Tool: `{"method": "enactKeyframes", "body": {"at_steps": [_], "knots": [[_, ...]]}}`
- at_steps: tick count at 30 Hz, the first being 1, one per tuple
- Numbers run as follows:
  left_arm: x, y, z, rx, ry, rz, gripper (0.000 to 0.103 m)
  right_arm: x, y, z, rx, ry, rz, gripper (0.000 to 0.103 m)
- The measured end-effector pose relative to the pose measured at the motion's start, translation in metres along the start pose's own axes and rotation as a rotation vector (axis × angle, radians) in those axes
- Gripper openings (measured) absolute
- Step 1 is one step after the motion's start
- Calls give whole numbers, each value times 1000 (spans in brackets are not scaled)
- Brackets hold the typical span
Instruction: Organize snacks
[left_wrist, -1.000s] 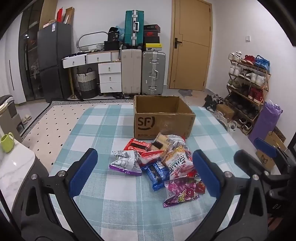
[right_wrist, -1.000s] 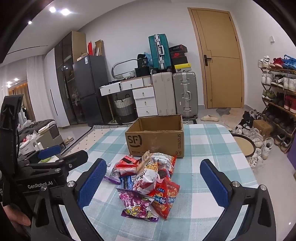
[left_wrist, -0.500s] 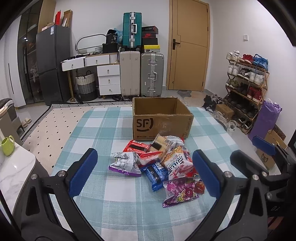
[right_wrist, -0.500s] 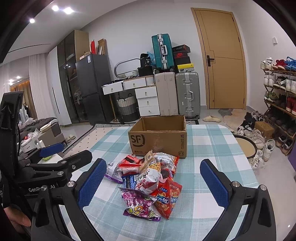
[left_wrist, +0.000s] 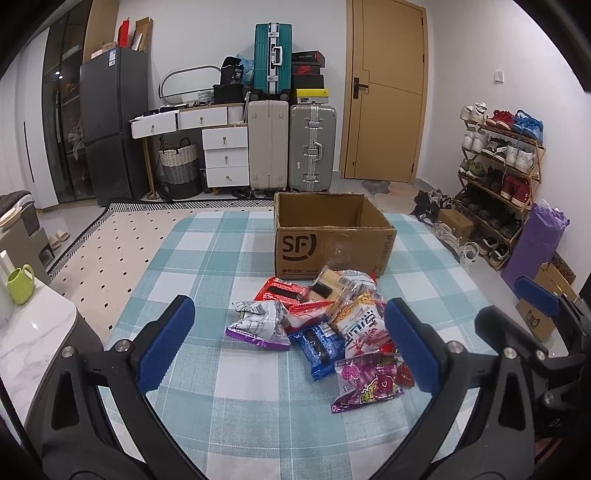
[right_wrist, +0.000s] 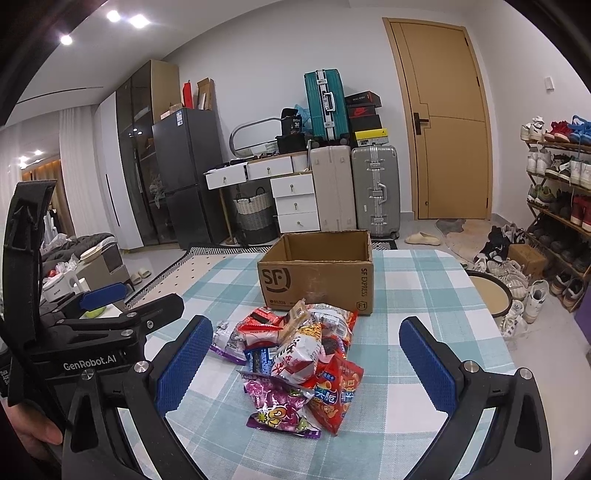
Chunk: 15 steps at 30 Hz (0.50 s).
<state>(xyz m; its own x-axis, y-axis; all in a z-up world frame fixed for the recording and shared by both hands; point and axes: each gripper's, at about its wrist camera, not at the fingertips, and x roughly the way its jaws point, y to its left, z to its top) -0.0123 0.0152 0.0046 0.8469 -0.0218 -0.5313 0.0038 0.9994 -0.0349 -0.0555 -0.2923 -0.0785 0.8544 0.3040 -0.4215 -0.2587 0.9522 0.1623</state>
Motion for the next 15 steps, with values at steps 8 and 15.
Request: {"method": "enactKeyframes", "body": {"at_steps": [8,15], "knots": [[3,2,-3,-4,4,2,102,-1,1,-1,2,-2,11,103],[3,2,-7,-6,9,-1,102,-1,3,-4,-7,-1,3,103]]}}
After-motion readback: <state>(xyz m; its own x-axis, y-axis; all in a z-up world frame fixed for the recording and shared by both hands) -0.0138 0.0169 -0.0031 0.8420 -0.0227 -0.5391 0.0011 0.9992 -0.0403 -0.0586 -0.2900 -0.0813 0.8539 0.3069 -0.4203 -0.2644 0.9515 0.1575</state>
